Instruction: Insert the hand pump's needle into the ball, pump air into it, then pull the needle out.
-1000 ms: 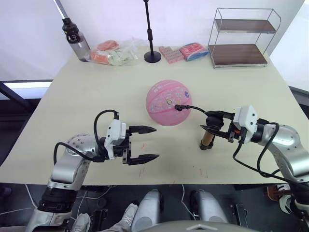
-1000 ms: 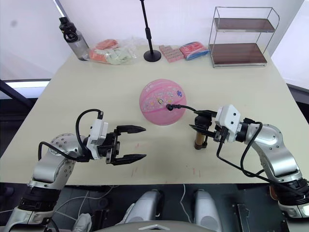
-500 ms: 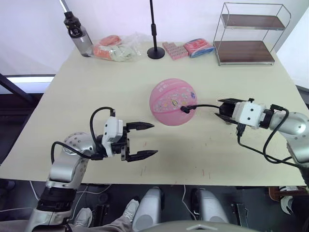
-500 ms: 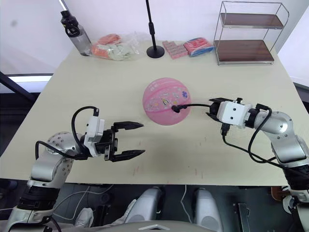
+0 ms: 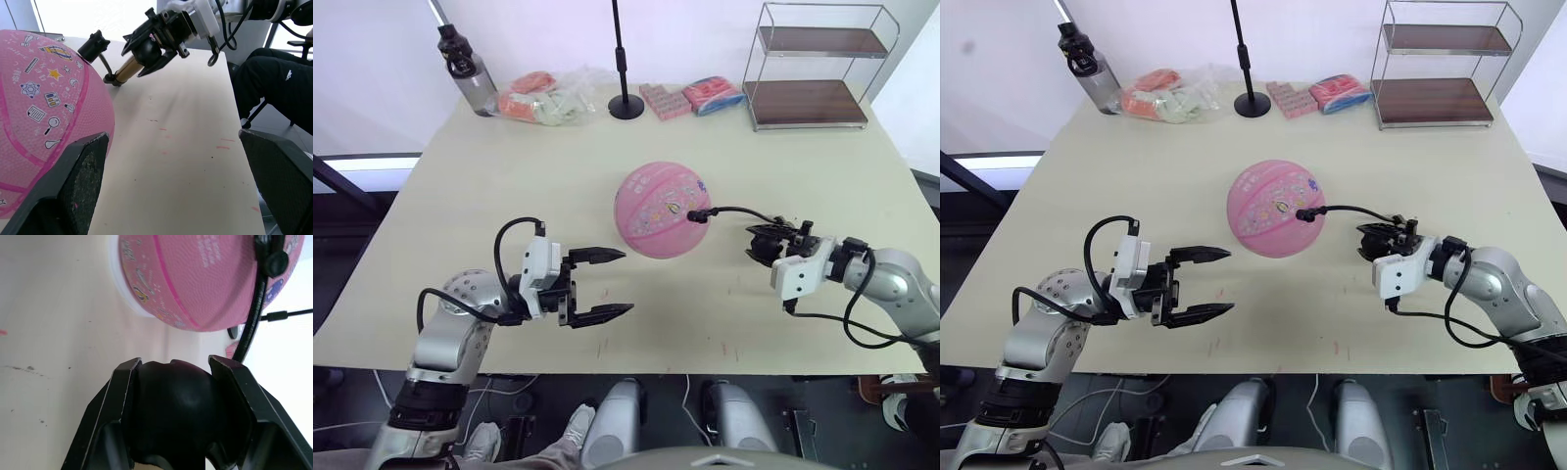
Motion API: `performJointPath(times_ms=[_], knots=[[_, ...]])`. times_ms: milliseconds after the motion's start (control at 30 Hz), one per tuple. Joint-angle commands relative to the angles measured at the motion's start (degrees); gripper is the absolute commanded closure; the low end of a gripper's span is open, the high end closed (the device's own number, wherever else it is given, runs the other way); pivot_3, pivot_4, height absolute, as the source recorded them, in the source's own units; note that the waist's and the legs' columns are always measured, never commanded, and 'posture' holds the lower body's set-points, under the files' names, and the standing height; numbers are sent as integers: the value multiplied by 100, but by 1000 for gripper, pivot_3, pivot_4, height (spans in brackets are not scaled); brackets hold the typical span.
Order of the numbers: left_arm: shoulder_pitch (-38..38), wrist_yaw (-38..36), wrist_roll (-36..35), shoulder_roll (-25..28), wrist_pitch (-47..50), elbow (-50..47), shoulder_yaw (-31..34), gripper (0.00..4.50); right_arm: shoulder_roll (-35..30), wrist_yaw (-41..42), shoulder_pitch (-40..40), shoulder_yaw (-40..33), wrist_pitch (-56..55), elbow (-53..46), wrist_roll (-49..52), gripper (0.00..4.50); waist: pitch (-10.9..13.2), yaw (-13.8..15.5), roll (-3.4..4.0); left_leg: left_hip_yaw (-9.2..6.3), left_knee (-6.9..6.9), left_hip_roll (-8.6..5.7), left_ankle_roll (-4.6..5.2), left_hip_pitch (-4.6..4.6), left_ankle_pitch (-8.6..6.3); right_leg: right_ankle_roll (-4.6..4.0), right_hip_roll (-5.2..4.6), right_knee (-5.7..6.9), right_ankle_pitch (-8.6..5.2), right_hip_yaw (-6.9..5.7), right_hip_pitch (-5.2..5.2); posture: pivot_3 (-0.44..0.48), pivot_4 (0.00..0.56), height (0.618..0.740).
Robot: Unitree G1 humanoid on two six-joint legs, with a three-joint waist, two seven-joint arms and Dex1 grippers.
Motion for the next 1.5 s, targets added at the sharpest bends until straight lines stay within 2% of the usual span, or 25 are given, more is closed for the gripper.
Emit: performJointPath(times_ms=[33, 100, 133, 200, 467, 567, 733, 1000, 1200, 1500], knots=[[-8, -20, -110, 37, -45, -206, 116, 0, 41, -12, 122, 106, -187, 36, 97, 1810, 0, -1, -1, 4, 2, 2, 1, 2, 0, 0, 1, 3, 0, 3, 0, 0, 150, 740], [-14, -35, -106, 42, -54, -192, 115, 0, 35, -4, 158, 122, -195, 44, 126, 1207, 0, 0, 0, 8, 4, 4, 4, 5, -2, -1, 3, 6, 1, 7, 0, 0, 150, 740], [-16, -44, -107, 44, -54, -186, 113, 0, 14, 16, 211, 111, -210, 38, 187, 600, 0, -1, 0, 14, 7, 3, 5, 5, -2, -1, 3, 10, 1, 13, 0, 0, 150, 740], [-19, -63, -92, 47, -68, -171, 100, 0, -71, 104, 319, 84, -296, 22, 372, 103, 0, -2, 0, 20, 9, 3, 5, 5, -2, -1, 3, 11, 1, 20, -1, 0, 150, 740], [-94, -51, -43, -18, -144, -72, 82, 0, -300, 344, 732, -75, -491, 140, 1239, 103, 0, 2, -1, 33, 19, 3, 23, 15, -13, -1, 3, 28, 2, 34, -1, 0, 150, 740], [-261, 198, 45, -166, -243, 43, 121, 0, -69, 646, 1106, -259, 277, -218, 2576, 103, 0, 5, -2, 31, 41, 6, 25, 16, -15, -2, 3, 51, 1, 36, -1, 0, 150, 740], [-416, 640, -35, -409, -117, 2, 194, 0, 170, 1044, 1741, -639, 1410, -1022, 4241, 103, 0, 2, -2, 34, 83, 10, 34, 20, -19, -1, 3, 90, 2, 46, 0, 0, 150, 740], [-1022, 1866, 18, -743, 416, -41, 298, 0, 359, 1193, 2595, -1555, 2845, -2425, 6021, 103, -3, 27, -6, 36, 104, 28, 37, 27, -18, 1, 25, 98, 25, 56, 3, 0, 150, 740], [-1885, 2813, 269, -1017, 1085, 257, 192, 0, 486, 1410, 2905, -1929, 3203, -2919, 6276, 103, -2, -22, -8, 44, 105, 22, 36, 25, -18, 6, 31, 97, 29, 59, 3, 0, 150, 740], [-3242, 3546, 776, -1480, 1629, 1134, -158, 0, 839, 1500, 2798, -2051, 3419, -3128, 6233, 103, -1, 6, -11, 50, 108, 22, 35, 26, -17, 9, 37, 100, 30, 62, 2, 0, 150, 740]])
